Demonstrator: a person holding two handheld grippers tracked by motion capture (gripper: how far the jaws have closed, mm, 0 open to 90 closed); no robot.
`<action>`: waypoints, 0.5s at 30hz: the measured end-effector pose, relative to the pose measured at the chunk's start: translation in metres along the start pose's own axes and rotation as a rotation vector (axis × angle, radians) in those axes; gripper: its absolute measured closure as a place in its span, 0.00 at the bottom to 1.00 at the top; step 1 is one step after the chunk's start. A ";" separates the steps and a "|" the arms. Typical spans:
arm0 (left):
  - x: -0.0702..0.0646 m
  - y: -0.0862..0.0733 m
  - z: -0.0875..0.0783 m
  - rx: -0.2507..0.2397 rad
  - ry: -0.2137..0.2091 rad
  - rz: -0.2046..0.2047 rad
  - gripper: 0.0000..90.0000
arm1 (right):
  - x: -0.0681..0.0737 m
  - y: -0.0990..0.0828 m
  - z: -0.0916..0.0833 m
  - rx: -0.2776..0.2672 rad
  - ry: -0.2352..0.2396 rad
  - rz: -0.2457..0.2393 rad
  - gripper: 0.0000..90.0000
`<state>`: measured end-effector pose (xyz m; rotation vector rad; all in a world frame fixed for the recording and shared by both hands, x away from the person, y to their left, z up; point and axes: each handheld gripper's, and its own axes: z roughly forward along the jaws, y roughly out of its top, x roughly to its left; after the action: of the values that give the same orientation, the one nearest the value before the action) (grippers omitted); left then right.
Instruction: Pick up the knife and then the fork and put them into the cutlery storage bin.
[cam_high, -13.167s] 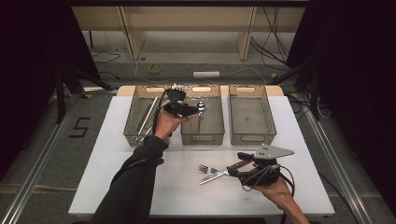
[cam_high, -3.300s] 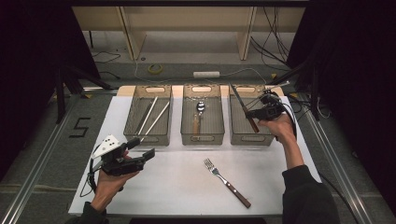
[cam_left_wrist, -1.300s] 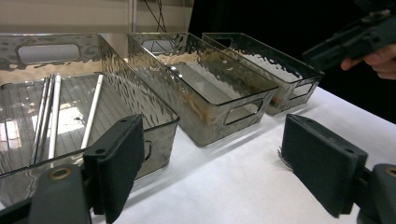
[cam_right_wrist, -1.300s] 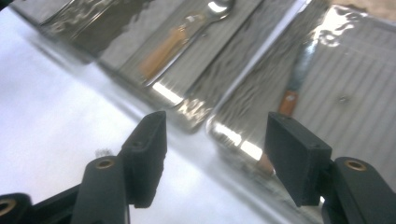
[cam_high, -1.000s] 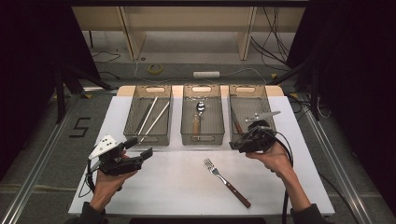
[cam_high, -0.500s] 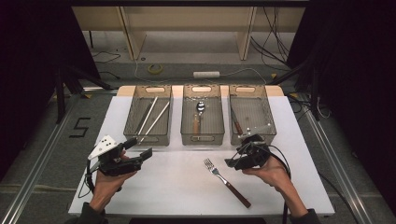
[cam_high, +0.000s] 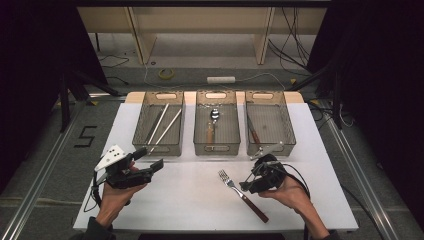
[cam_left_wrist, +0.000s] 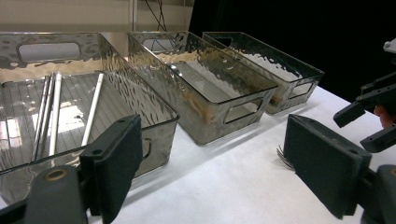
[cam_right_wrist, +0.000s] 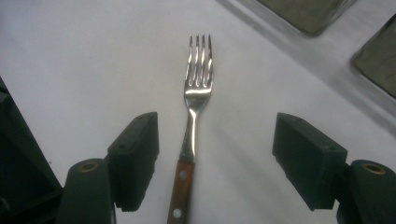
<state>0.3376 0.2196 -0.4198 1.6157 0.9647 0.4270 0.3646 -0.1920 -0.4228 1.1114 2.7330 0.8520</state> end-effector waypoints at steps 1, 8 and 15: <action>0.000 0.000 0.000 0.001 0.000 0.000 0.22 | 0.001 -0.001 0.001 0.010 0.001 -0.005 0.36; 0.000 0.000 0.000 0.001 0.000 -0.001 0.21 | 0.006 -0.006 0.003 0.042 -0.001 -0.021 0.37; -0.001 0.000 0.000 0.006 0.001 0.005 0.21 | 0.012 -0.009 0.009 0.078 0.002 -0.043 0.39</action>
<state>0.3365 0.2191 -0.4198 1.6236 0.9636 0.4293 0.3527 -0.1856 -0.4337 1.0601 2.8035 0.7481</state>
